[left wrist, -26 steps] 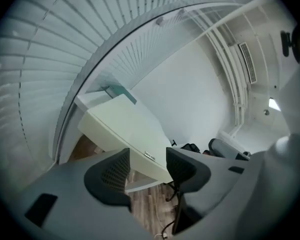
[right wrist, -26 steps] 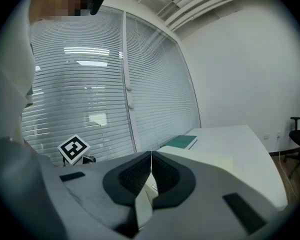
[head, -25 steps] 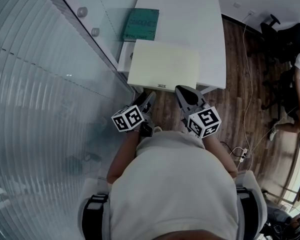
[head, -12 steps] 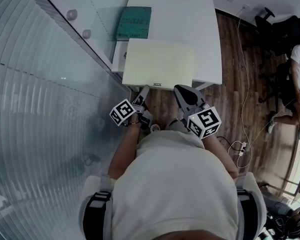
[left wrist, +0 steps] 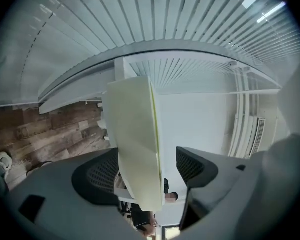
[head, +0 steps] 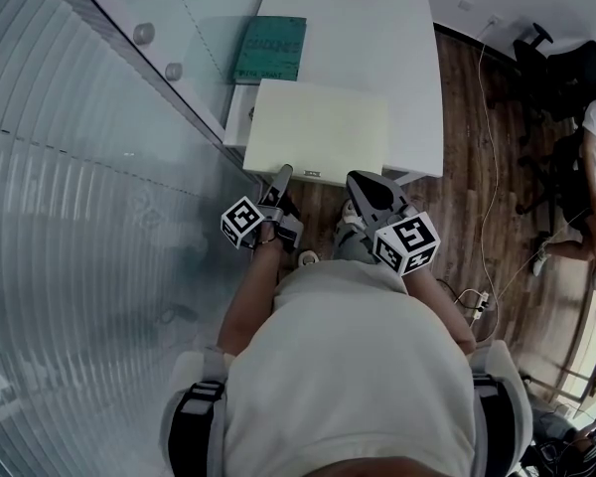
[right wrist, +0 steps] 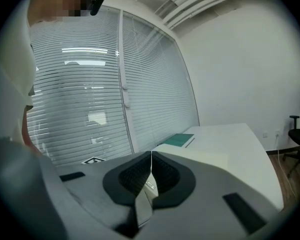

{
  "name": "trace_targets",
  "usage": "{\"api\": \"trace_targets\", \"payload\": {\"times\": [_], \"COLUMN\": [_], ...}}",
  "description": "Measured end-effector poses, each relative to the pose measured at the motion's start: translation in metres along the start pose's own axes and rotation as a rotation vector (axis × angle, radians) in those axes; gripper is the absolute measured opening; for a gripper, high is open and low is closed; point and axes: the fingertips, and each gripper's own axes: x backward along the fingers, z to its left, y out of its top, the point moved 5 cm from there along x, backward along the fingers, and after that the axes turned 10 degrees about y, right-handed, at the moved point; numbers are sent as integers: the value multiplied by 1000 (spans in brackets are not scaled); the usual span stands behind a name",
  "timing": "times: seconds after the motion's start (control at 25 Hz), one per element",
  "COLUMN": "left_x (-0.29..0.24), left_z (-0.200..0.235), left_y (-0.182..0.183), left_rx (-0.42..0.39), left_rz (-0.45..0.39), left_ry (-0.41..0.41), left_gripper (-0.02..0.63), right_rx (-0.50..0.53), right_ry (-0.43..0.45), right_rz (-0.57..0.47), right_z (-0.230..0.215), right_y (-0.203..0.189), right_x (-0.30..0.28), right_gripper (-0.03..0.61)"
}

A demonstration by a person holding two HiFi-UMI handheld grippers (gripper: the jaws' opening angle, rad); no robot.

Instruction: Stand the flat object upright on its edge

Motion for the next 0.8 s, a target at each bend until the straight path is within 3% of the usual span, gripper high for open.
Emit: {"api": "trace_targets", "payload": {"times": [0.2, 0.8], "left_x": [-8, -50], "left_z": [3, 1], "left_y": [2, 3], "left_rx": [22, 101], "left_rz": [-23, -79], "left_ry": [42, 41], "left_gripper": [345, 345], "right_rx": [-6, -9], "right_ry": [6, -9], "right_rz": [0, 27], "right_z": [-8, -35], "right_y": [5, -5], "right_x": [0, 10], "right_gripper": [20, 20]}}
